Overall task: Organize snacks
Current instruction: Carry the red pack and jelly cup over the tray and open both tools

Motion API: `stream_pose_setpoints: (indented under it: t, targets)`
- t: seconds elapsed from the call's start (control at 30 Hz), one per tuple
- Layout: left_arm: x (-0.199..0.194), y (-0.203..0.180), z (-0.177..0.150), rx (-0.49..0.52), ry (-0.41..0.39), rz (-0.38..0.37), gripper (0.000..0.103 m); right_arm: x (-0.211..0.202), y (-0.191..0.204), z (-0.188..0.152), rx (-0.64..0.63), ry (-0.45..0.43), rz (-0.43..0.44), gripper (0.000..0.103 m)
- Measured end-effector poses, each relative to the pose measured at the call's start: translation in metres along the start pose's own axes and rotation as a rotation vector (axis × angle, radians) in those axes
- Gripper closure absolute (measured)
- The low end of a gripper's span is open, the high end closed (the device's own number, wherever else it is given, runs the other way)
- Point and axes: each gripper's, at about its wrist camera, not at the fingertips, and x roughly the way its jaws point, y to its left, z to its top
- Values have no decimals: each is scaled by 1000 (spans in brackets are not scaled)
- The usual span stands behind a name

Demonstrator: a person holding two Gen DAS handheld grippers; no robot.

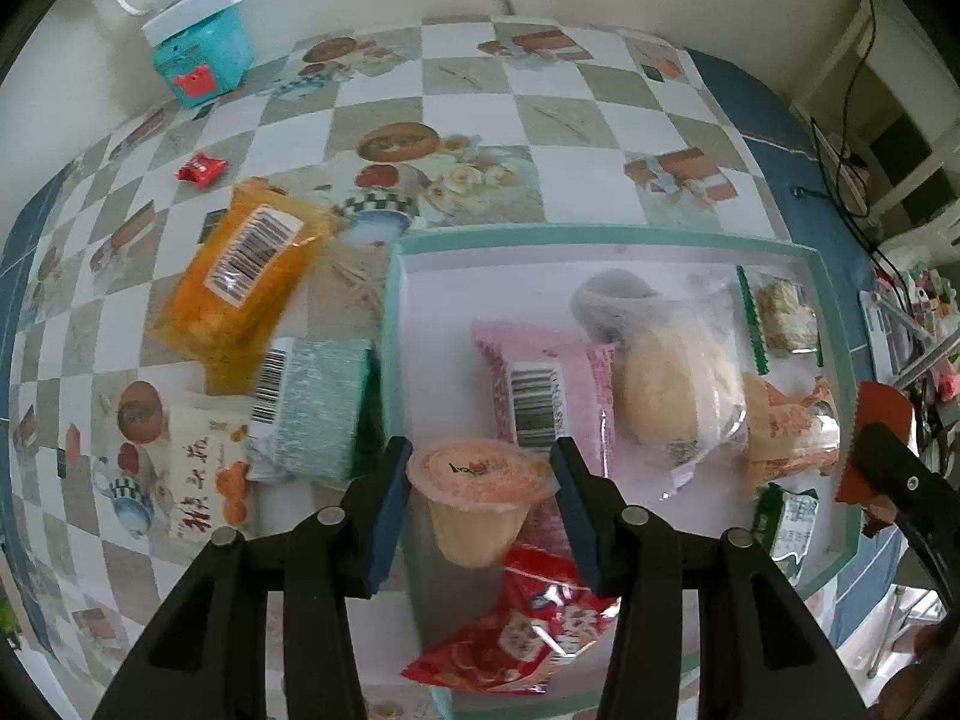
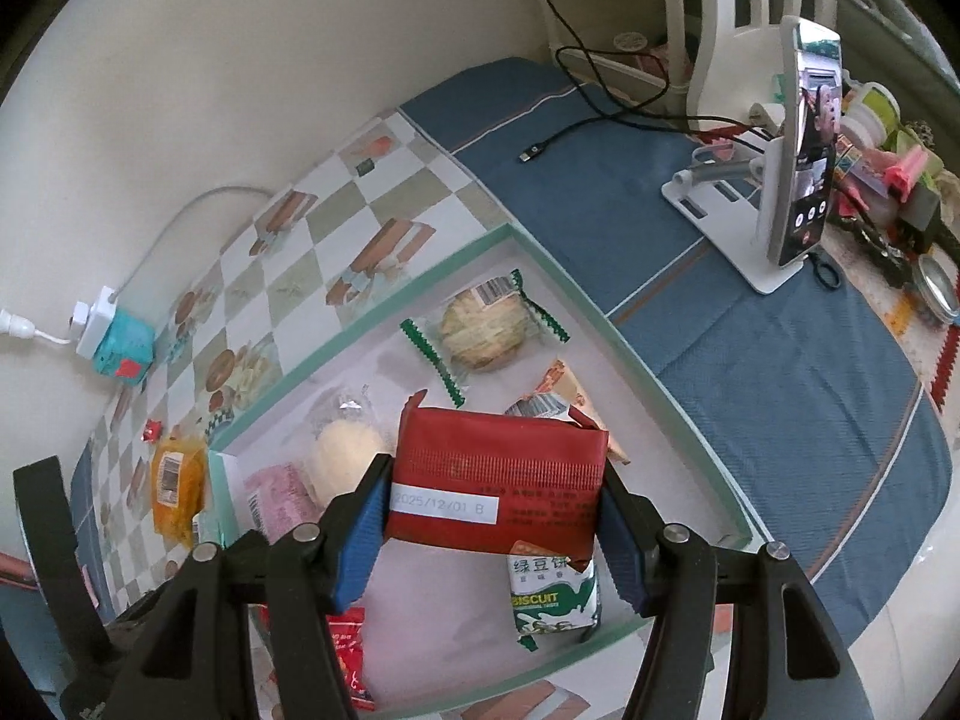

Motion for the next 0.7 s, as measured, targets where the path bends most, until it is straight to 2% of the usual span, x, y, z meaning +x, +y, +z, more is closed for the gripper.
stream_pose_setpoints:
  t: [0.07,0.2,0.57,0.7]
  targets:
    - [0,-5,-1,13,-1,4,54,1,2,-1,-7,3,1,37]
    - [0,-8,-1,15,11,-34,54,2,7,-3,-22,9,-4,37]
    - [-7,10,2,-35,1,-17,54,12,21,-9,-73,45,-26,36]
    - [-13,16,5,-47,-6,-15,45,14,25,-11,-81,52,-34,35]
